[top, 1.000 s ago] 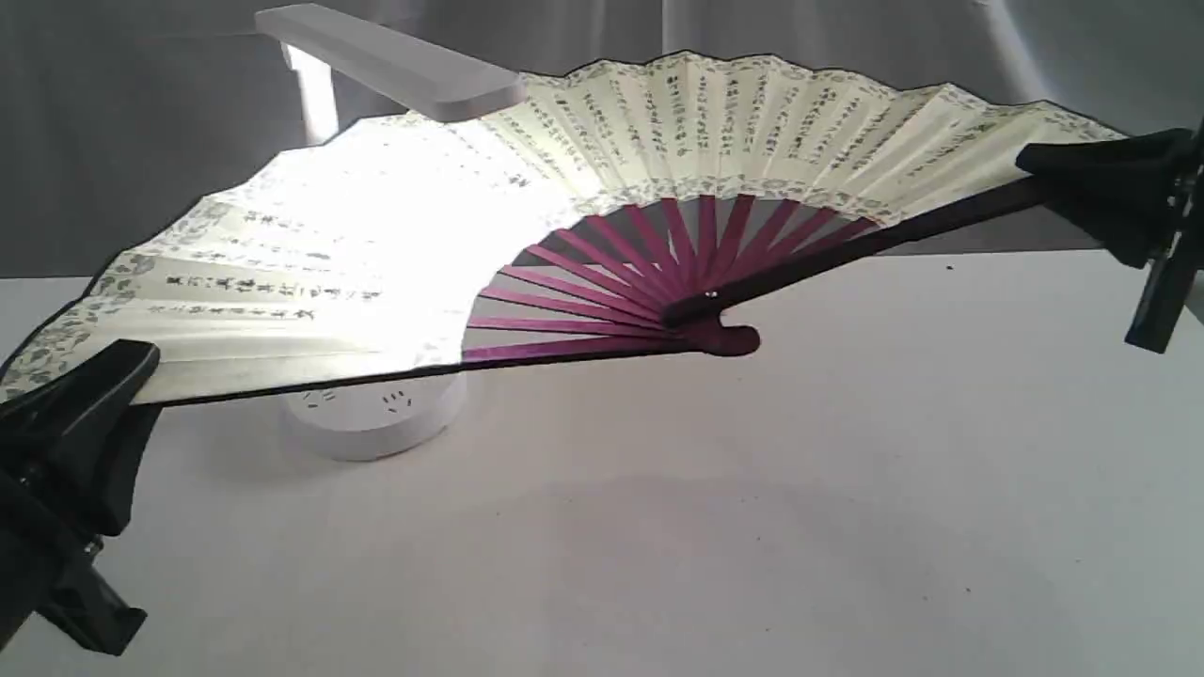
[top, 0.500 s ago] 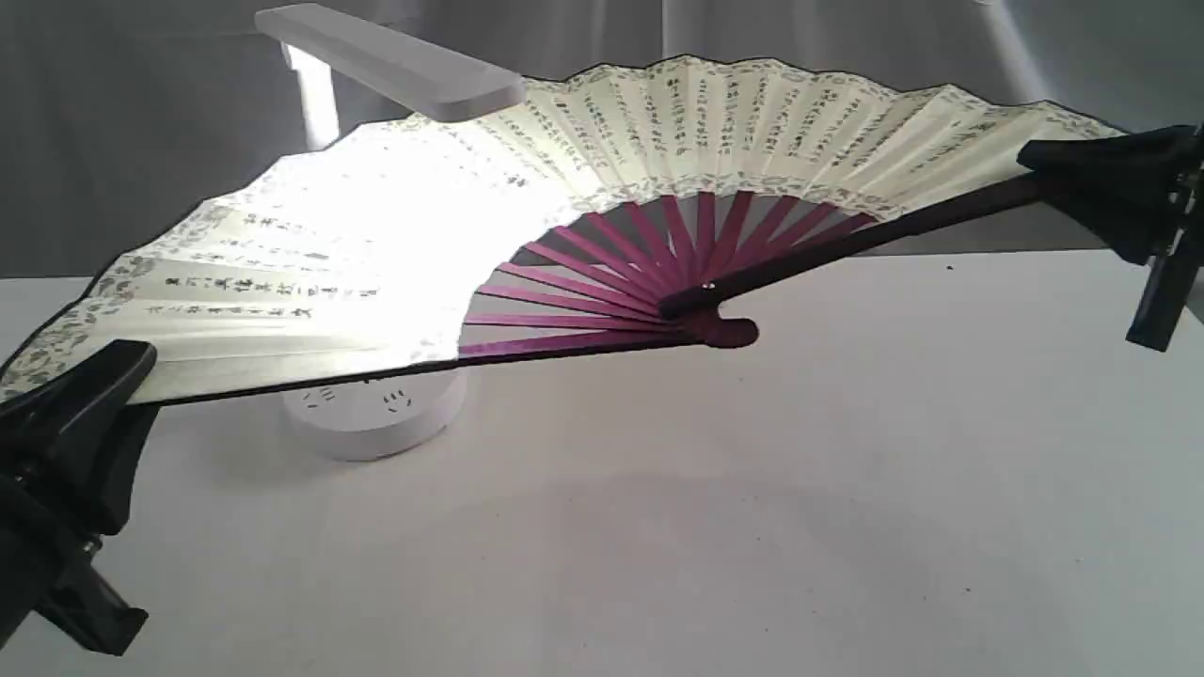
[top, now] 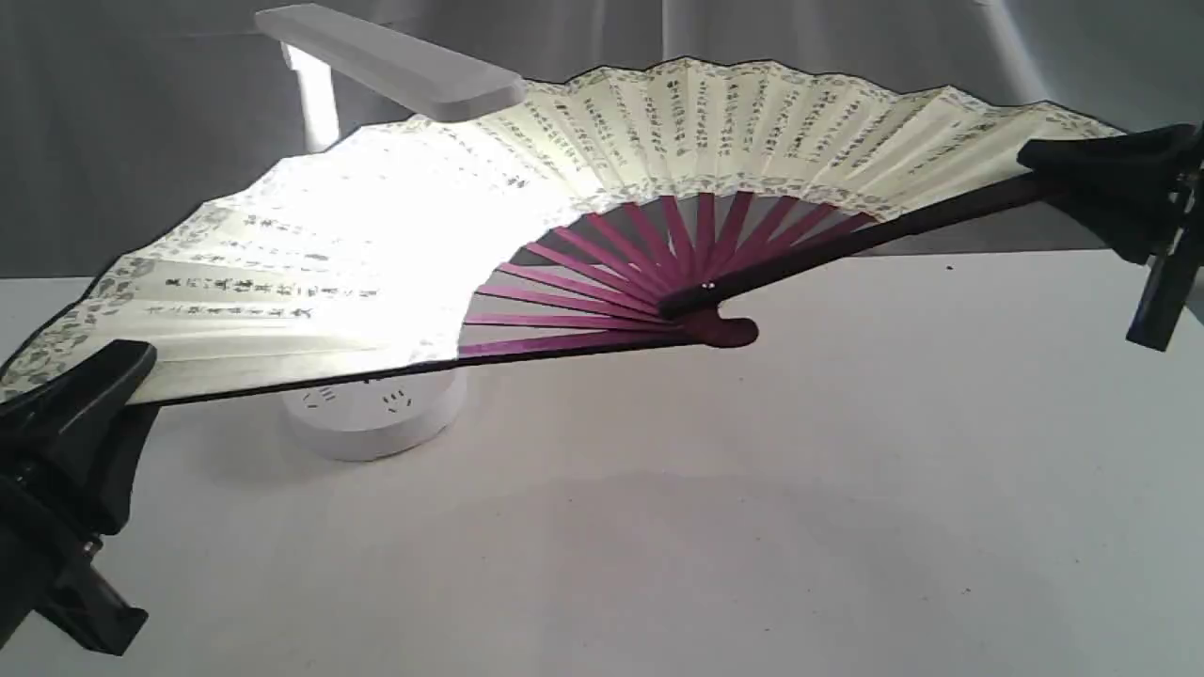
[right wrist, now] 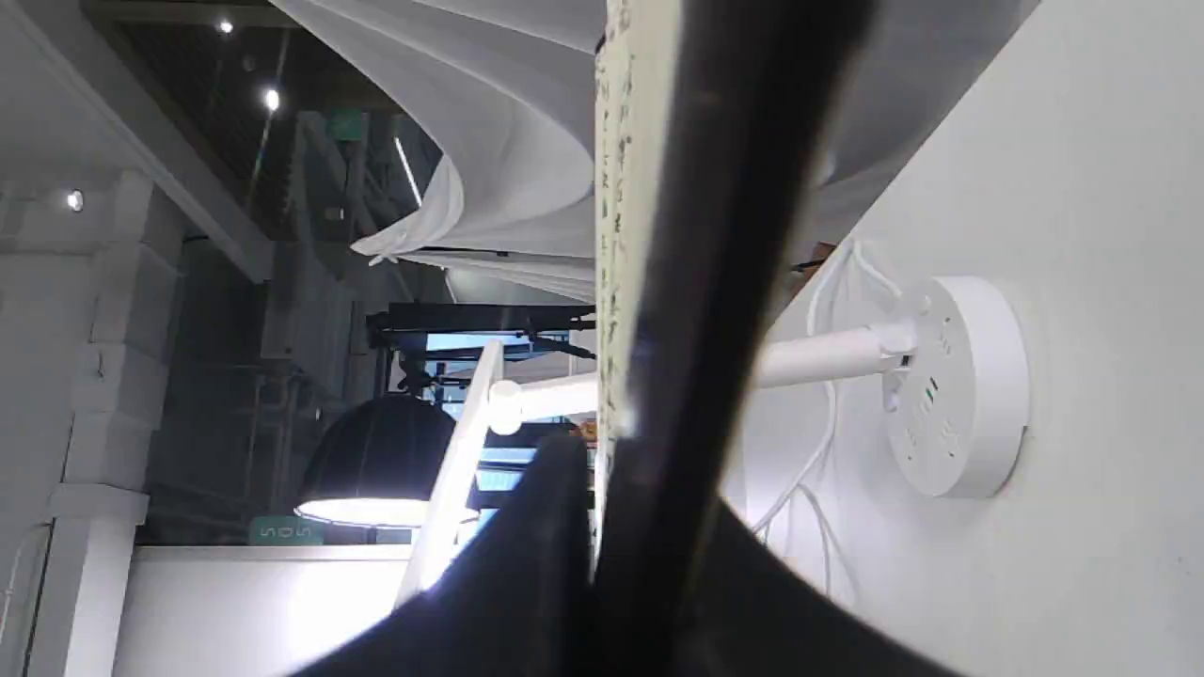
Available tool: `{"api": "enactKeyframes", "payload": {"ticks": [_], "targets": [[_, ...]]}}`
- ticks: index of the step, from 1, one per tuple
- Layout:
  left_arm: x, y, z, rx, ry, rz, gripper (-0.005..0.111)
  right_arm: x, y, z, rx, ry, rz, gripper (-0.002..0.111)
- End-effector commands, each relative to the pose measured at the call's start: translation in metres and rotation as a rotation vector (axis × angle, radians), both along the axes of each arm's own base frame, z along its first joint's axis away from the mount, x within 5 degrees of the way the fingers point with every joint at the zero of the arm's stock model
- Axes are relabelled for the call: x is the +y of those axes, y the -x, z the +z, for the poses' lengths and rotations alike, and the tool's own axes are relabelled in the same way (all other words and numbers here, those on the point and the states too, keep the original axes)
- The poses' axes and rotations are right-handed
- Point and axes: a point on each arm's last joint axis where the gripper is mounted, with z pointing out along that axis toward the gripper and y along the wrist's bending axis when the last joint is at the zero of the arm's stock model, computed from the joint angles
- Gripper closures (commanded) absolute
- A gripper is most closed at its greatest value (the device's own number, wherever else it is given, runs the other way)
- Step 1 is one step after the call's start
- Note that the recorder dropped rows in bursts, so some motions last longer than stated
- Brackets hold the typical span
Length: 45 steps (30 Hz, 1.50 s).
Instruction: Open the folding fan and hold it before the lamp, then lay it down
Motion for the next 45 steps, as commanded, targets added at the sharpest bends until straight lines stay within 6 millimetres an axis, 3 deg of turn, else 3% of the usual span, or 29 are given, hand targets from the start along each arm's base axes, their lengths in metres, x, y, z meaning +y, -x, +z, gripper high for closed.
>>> {"api": "enactKeyframes", "payload": {"ticks": [1, 30, 45], "targets": [[0.022, 0.0, 0.01, -0.068, 0.172, 0.194, 0.107, -0.016, -0.004, -0.001, -0.014, 0.052, -0.111, 0.108], [0.019, 0.0, 0.01, -0.078, 0.151, 0.162, 0.107, -0.015, -0.003, -0.002, -0.011, 0.061, -0.103, 0.108], [0.01, -0.005, -0.004, 0.121, 0.053, 0.101, 0.107, -0.015, 0.001, -0.013, 0.064, 0.16, -0.054, 0.108]]}}
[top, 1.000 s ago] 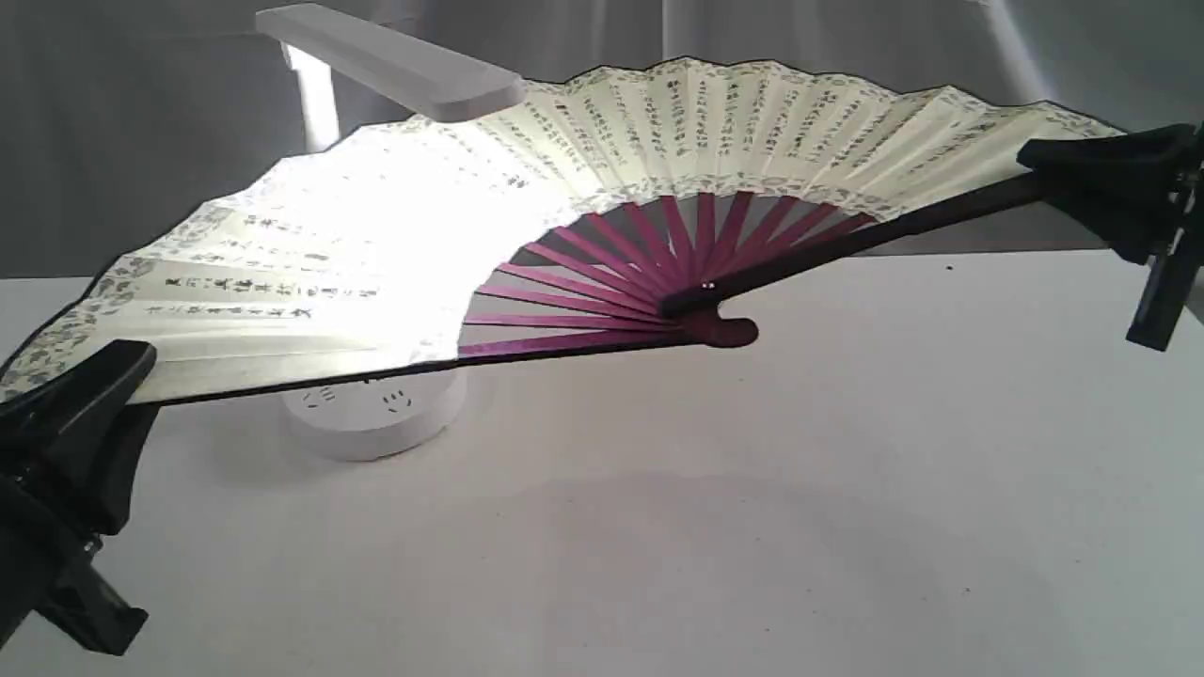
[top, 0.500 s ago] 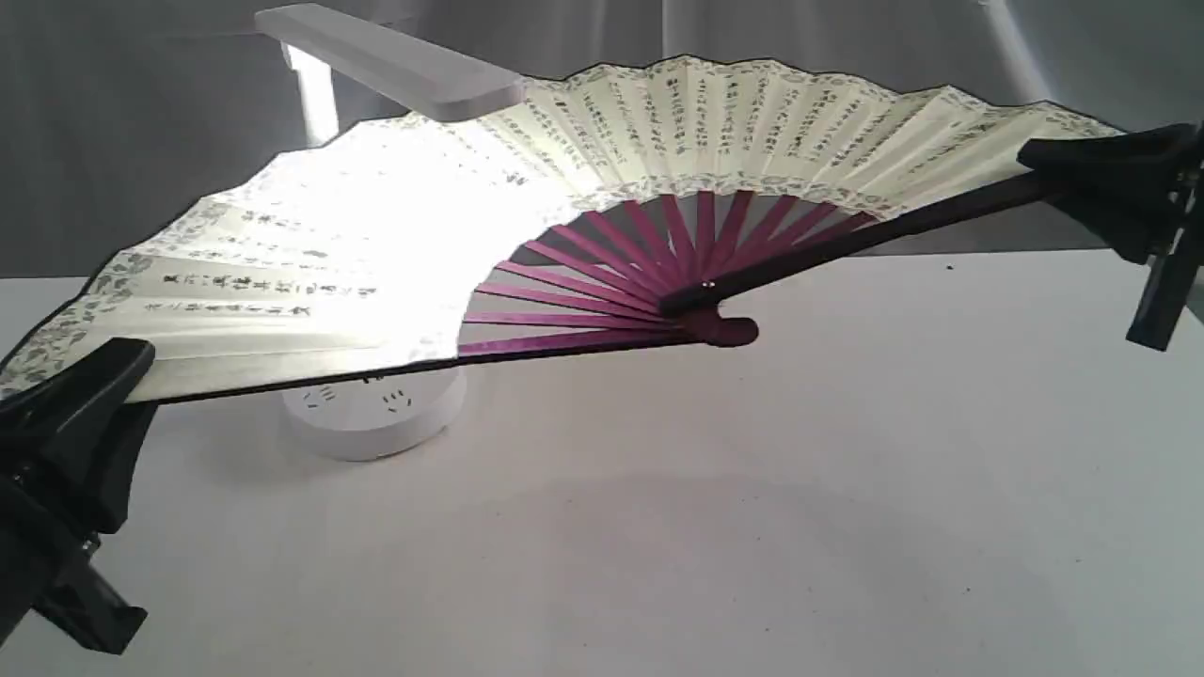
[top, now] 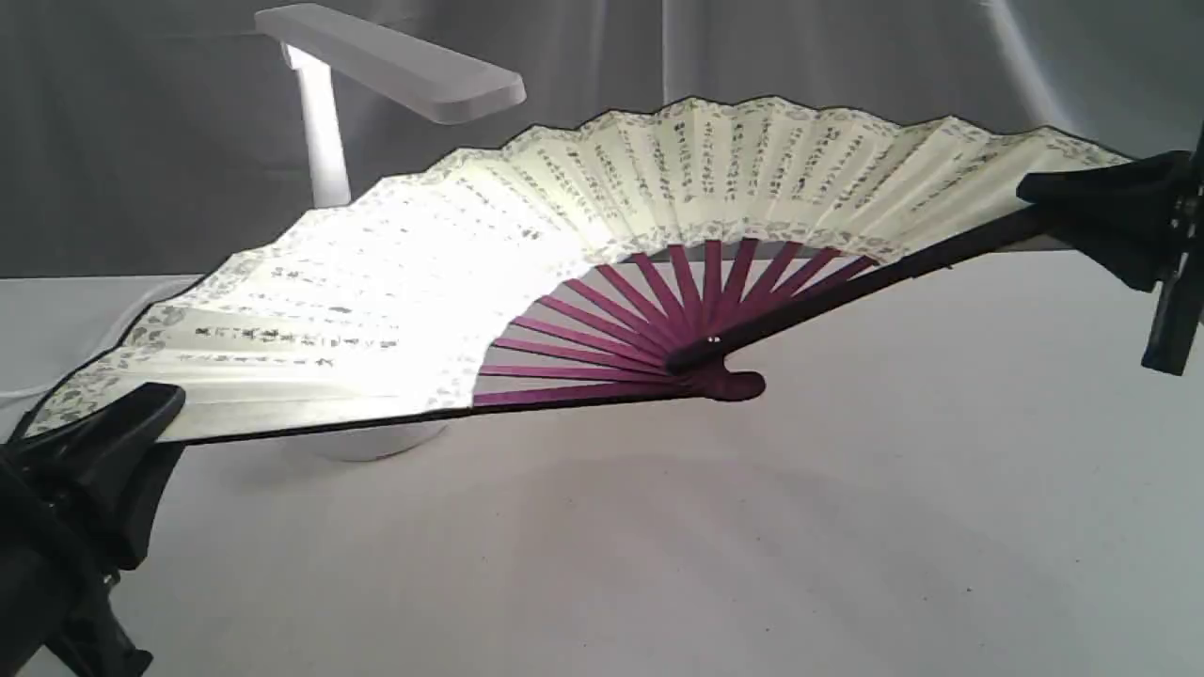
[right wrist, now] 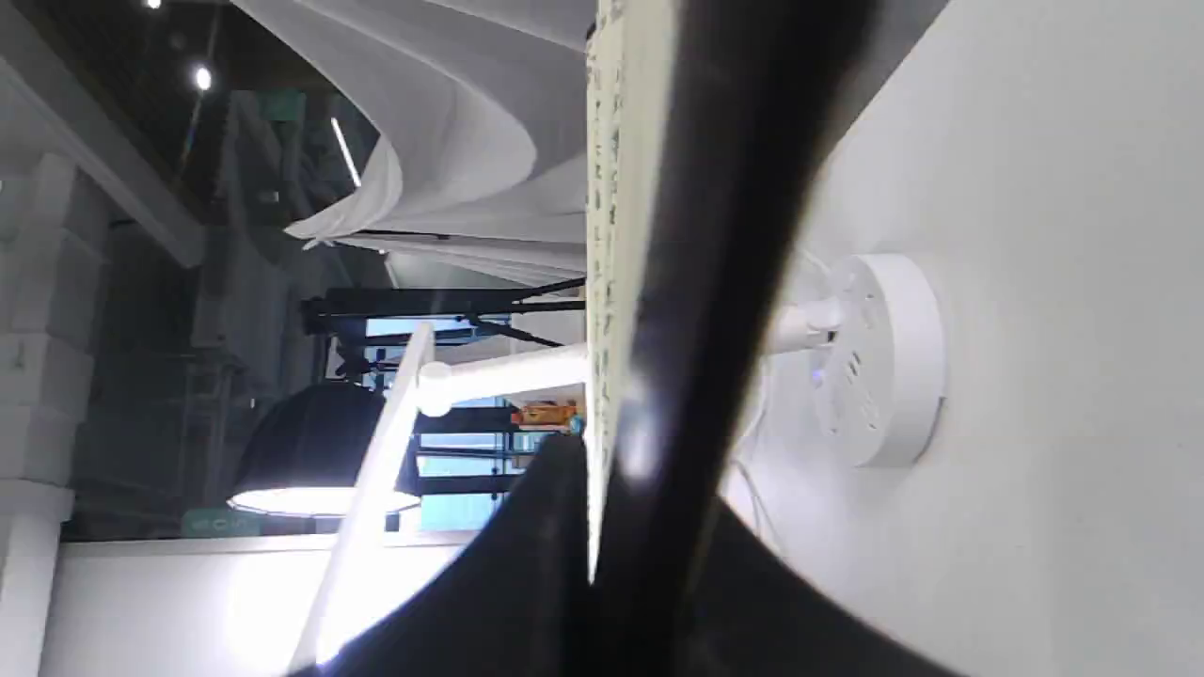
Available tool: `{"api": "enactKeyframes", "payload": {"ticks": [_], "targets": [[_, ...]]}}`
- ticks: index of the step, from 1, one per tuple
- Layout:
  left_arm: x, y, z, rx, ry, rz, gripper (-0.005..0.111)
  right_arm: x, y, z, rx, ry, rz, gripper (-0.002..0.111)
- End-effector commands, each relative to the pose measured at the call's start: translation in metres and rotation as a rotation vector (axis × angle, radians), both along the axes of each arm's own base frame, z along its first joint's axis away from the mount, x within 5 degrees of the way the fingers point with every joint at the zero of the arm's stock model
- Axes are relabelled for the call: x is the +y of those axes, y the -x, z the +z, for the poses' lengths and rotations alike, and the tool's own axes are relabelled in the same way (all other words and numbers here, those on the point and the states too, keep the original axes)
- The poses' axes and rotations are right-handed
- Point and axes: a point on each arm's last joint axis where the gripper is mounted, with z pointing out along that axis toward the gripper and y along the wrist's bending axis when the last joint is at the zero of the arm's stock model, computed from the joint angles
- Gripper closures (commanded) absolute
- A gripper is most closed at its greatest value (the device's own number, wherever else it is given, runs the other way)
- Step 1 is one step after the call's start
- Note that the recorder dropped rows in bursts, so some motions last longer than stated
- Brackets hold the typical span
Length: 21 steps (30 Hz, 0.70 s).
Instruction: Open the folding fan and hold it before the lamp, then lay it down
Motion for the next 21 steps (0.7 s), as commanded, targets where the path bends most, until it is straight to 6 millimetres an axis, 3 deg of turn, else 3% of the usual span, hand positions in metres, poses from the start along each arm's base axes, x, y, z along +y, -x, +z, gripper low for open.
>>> {"api": "enactKeyframes", "payload": {"ticks": [1, 14, 21], "targets": [[0.01, -0.007, 0.006, 0.015, 0.077, 0.124, 0.107, -0.014, -0.002, -0.008, 0.024, 0.105, -0.078, 0.108], [-0.002, -0.024, 0.016, 0.065, -0.04, 0.103, 0.107, -0.053, 0.002, -0.033, 0.1, 0.093, -0.164, 0.108], [-0.015, -0.045, 0.004, 0.109, -0.088, 0.087, 0.107, -0.059, 0.001, -0.05, 0.143, 0.093, -0.177, 0.108]]}}
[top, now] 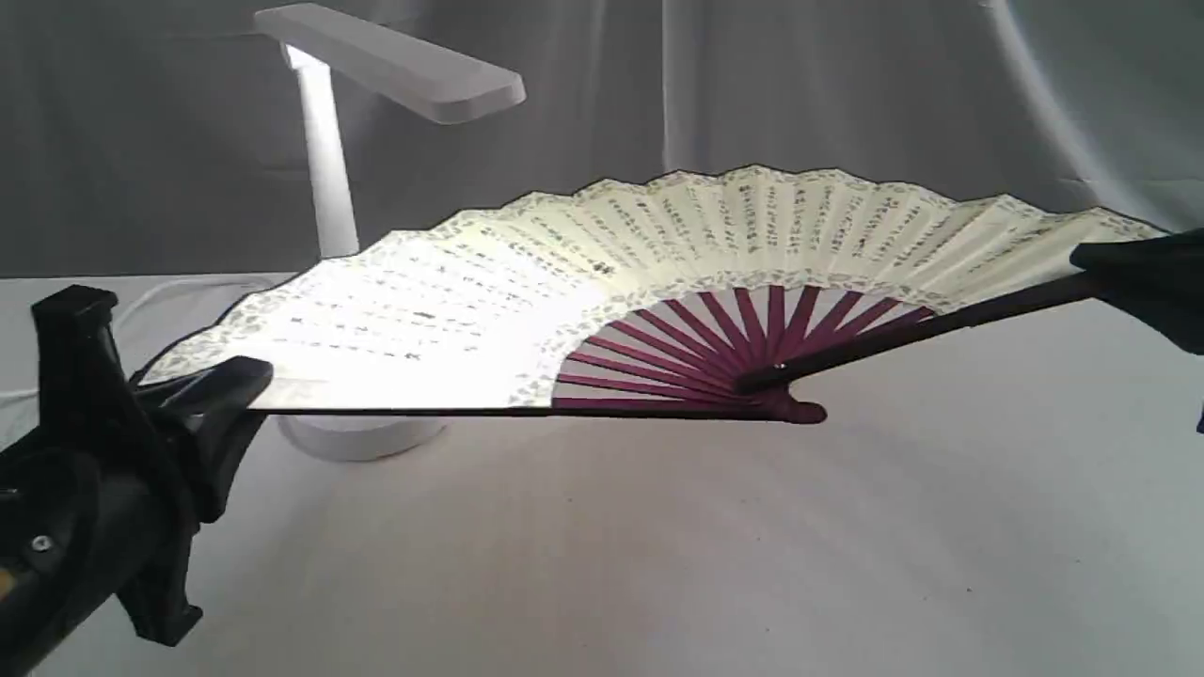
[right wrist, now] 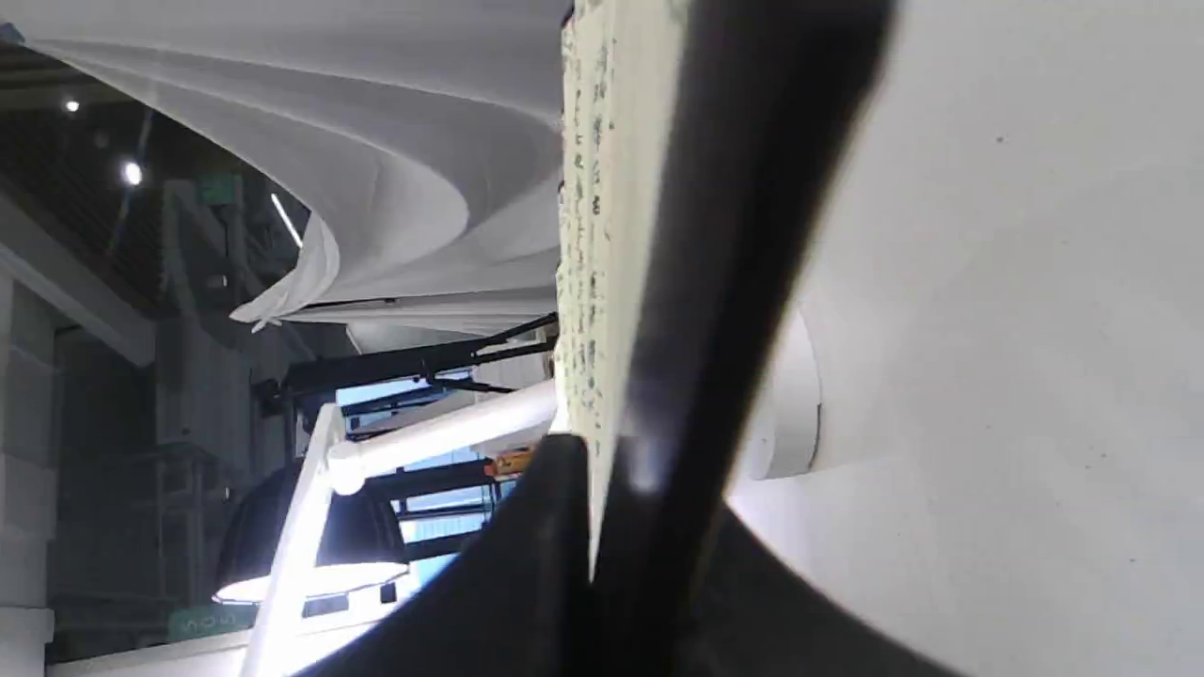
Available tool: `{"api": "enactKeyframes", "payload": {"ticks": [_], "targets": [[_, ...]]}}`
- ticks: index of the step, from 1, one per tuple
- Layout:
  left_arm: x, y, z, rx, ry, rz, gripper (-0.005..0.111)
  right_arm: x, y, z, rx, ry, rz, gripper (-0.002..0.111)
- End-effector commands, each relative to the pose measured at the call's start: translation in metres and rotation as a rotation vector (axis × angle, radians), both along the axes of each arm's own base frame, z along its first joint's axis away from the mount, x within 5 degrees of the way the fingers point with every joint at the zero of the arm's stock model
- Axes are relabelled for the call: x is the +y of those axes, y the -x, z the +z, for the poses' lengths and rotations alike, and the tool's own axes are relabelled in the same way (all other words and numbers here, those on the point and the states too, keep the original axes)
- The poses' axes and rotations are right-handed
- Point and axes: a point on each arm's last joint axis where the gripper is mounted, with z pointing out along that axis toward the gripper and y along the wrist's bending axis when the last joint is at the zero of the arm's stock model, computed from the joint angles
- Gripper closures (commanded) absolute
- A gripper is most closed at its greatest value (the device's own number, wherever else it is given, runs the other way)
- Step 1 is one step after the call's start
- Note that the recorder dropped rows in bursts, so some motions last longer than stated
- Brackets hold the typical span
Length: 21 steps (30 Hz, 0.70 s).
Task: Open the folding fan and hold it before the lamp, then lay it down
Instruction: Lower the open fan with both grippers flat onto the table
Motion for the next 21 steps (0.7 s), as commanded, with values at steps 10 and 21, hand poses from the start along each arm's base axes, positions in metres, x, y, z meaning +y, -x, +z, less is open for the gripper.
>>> {"api": "enactKeyframes", "payload": {"ticks": [10, 21], "targets": [[-0.016, -0.045, -0.028, 0.064, -0.022, 0.08, 0.107, -0.024, -0.005, -0.035, 0.072, 0.169, -0.111, 0.108], [-0.034, -0.067, -0.054, 0.075, 0.024, 0.037, 0.107, -0.033, -0.005, -0.048, 0.144, 0.312, -0.168, 0.108]]}}
